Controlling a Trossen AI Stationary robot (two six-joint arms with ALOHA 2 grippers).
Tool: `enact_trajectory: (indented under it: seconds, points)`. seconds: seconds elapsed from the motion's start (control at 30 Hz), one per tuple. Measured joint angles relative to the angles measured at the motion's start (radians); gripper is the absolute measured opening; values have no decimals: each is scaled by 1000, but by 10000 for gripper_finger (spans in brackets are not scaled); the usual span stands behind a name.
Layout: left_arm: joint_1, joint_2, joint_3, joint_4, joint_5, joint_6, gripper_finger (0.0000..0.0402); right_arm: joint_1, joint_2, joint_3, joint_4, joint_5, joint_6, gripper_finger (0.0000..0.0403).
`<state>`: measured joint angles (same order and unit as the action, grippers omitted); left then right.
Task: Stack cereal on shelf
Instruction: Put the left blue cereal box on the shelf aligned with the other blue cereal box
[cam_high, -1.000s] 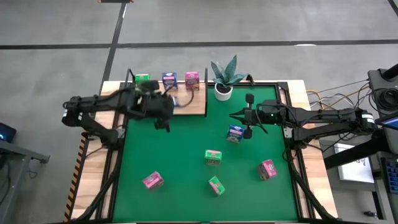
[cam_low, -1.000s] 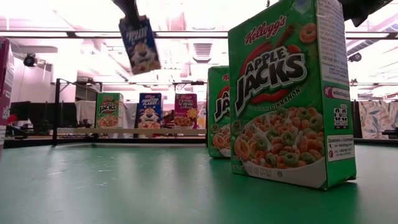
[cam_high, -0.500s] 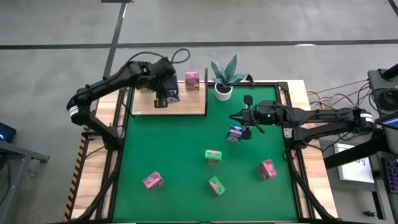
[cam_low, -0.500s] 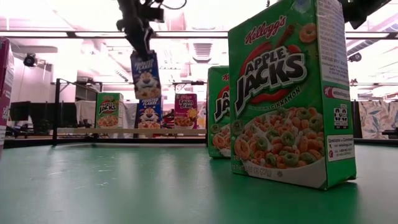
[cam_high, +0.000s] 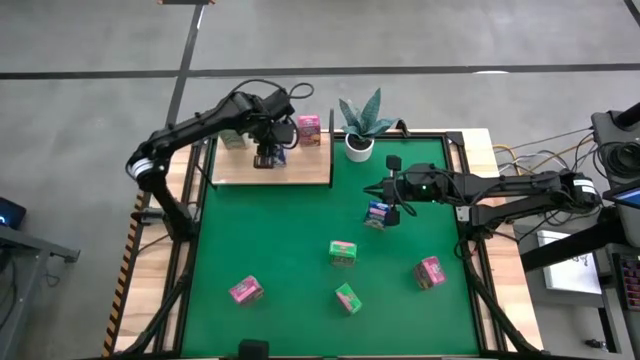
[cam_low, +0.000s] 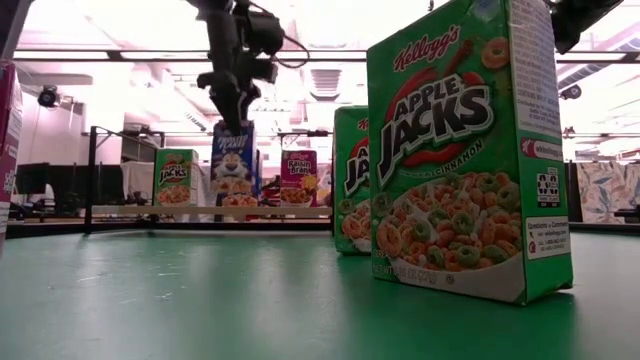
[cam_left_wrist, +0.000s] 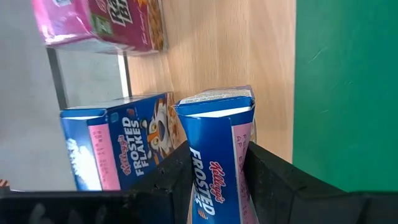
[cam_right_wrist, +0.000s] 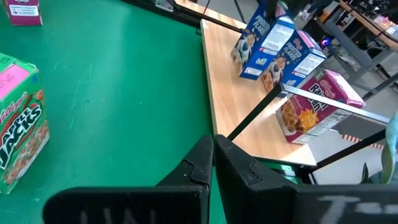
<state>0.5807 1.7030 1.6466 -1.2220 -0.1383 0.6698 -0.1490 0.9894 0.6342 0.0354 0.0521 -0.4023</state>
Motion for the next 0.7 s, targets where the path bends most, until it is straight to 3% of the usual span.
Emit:
enact_trajectory:
  seconds: [0.7]
  points:
    - [27, 63, 0, 18, -9, 28, 122, 0, 0, 0, -1, 0, 2, 9]
